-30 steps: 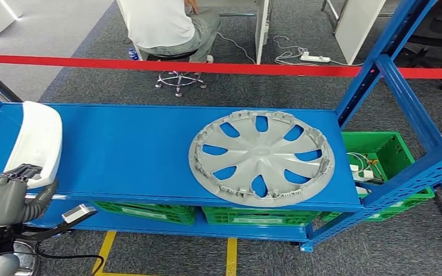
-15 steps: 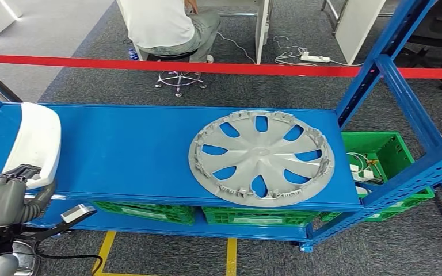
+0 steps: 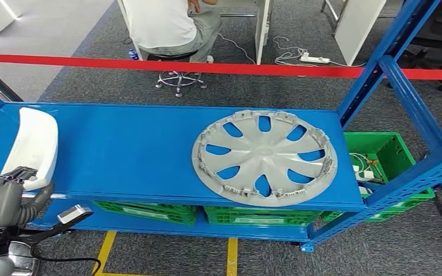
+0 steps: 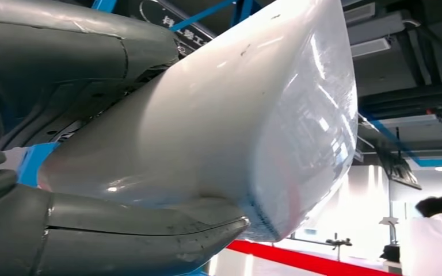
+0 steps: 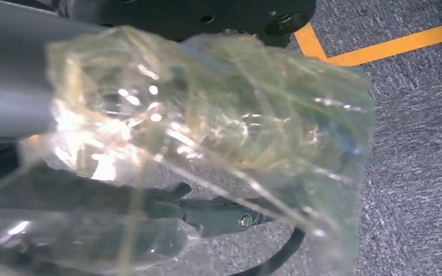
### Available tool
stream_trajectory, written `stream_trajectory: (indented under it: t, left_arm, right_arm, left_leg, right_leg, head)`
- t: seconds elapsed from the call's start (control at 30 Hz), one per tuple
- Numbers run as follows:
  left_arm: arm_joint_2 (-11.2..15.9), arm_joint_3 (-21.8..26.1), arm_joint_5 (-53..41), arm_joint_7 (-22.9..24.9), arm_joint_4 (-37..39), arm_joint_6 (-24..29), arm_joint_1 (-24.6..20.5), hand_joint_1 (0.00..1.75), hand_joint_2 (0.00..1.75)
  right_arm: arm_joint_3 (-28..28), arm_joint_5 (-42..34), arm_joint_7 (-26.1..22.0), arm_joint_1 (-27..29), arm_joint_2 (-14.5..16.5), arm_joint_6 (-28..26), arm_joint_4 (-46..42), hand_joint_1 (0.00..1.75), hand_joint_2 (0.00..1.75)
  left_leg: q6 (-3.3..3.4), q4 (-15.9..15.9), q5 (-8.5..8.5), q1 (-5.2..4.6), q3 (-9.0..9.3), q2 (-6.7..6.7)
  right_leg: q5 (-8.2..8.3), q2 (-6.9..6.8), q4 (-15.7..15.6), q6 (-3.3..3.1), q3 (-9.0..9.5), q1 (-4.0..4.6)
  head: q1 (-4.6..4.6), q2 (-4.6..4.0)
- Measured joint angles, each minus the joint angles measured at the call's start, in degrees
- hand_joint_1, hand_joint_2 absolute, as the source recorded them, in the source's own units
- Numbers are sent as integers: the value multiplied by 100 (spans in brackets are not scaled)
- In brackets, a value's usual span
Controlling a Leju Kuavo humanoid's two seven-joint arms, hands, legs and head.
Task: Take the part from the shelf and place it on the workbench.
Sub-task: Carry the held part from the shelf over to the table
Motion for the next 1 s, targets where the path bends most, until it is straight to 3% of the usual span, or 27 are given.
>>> stream_trajectory:
  t: [0.07, 0.13, 0.2, 0.27, 0.3, 0.33, 0.4, 0.47, 0.57, 0.63, 0.73, 0.77, 0.8, 0.83, 0.9, 0.93, 1.0]
  left_arm:
    - [4, 1, 0, 15, -18, -11, 1, 175, 175]
    - [6, 2, 0, 25, -41, -19, 1, 175, 175]
    - [2, 2, 0, 30, -50, -27, 17, 175, 175]
    - [-1, 0, 0, 33, -50, -34, 38, 175, 175]
    - [-2, -1, 0, 34, -50, -35, 43, 175, 175]
    - [-3, -1, 0, 35, -50, -38, 46, 175, 175]
    - [-3, -1, 0, 37, -50, -39, 50, 175, 175]
    - [-2, 1, 0, 42, -52, -42, 49, 175, 175]
    - [1, 2, 1, 45, -59, -44, 54, 175, 175]
    - [5, 4, 2, 45, -61, -46, 55, 175, 175]
    - [9, 3, 2, 45, -61, -52, 57, 175, 175]
    - [8, 2, 2, 45, -61, -55, 59, 175, 175]
    - [8, 1, 2, 46, -61, -57, 60, 175, 175]
    - [8, 1, 2, 48, -61, -58, 59, 175, 175]
    - [9, 1, -3, 55, -61, -60, 55, 175, 175]
    - [10, 1, -6, 58, -62, -60, 51, 175, 175]
    - [10, 2, -10, 68, -66, -61, 49, 175, 175]
  right_arm:
    - [0, -10, 4, 2, 1, -1, 2, 0, 0]
    - [2, -14, 5, 3, 1, -2, 3, 0, 0]
    - [3, -15, 7, 3, 1, -4, 3, 0, 0]
    - [2, -16, 8, 5, 1, -5, 5, 0, 0]
    - [2, -16, 9, 6, 1, -5, 7, 0, 0]
    - [2, -16, 9, 6, 1, -5, 7, 0, 0]
    - [2, -16, 10, 4, 1, -6, 7, 0, 0]
    - [5, -16, 9, -3, 1, -7, 7, 0, 0]
    - [8, -17, 7, -5, 3, -7, 8, 0, 0]
    - [6, -18, 7, -6, 7, -7, 9, 0, 0]
    - [3, -19, 8, -4, 9, -5, 9, 0, 0]
    - [2, -19, 9, -3, 9, -5, 9, 0, 0]
    - [2, -19, 9, -4, 9, -5, 9, 0, 0]
    - [2, -19, 10, -5, 9, -4, 9, 0, 0]
    - [2, -17, 11, -8, 10, -3, 9, 0, 0]
    - [1, -15, 11, -9, 11, -3, 10, 0, 0]
    - [0, -8, 11, -12, 11, -6, 11, 0, 0]
  left_leg:
    - [56, -40, 65, 14, -1, 12]
    - [121, -116, 146, 45, -17, 34]
    - [151, -137, 195, 54, -62, 49]
    - [142, -128, 226, 49, -113, 58]
    - [135, -123, 239, 49, -131, 60]
    - [127, -115, 247, 50, -143, 60]
    - [97, -85, 254, 48, -166, 56]
    - [31, -45, 275, 39, -207, 45]
    - [-89, -17, 318, 48, -266, 26]
    - [-162, 172, 99, 68, -359, 47]
    - [-256, 1170, -609, 106, -702, 88]
    - [-277, 1453, -725, 120, -766, 90]
    - [-291, 1555, -714, 132, -743, 93]
    - [-299, 1425, -588, 145, -607, 97]
    - [-301, 679, -270, 168, -96, 110]
    - [-290, 272, -189, 167, 157, 111]
    - [-238, -154, -184, 149, 387, 108]
  right_leg:
    - [9, 1, -2, 53, -15, 2]
    - [-221, -9, 243, 79, -138, 16]
    - [-645, -20, 912, 86, -408, 19]
    - [-862, -24, 1501, 95, -611, 16]
    - [-810, -26, 1522, 96, -580, 16]
    - [-657, -27, 1308, 90, -432, 16]
    - [-341, -18, 511, 60, 60, 17]
    - [-245, 0, 0, 23, 356, 28]
    - [-216, -8, -94, -65, 320, 38]
    - [-146, -46, -122, -170, 254, 23]
    - [-22, -106, -121, -240, 101, 23]
    - [18, -121, -114, -237, 39, 26]
    - [57, -135, -103, -229, -24, 27]
    - [93, -145, -89, -216, -83, 26]
    - [160, -154, -57, -174, -178, 27]
    - [193, -154, -40, -144, -213, 35]
    - [271, -156, -28, -69, -249, 50]
  head:
    - [0, 0]
    - [18, 0]
    - [33, 0]
    - [30, 0]
    - [31, 0]
    - [30, 0]
    - [31, 0]
    - [28, 0]
    - [25, 0]
    - [15, 0]
    - [0, 0]
    - [0, 0]
    - [-1, 0]
    - [-1, 0]
    - [-3, 0]
    - [-3, 0]
    - [-3, 0]
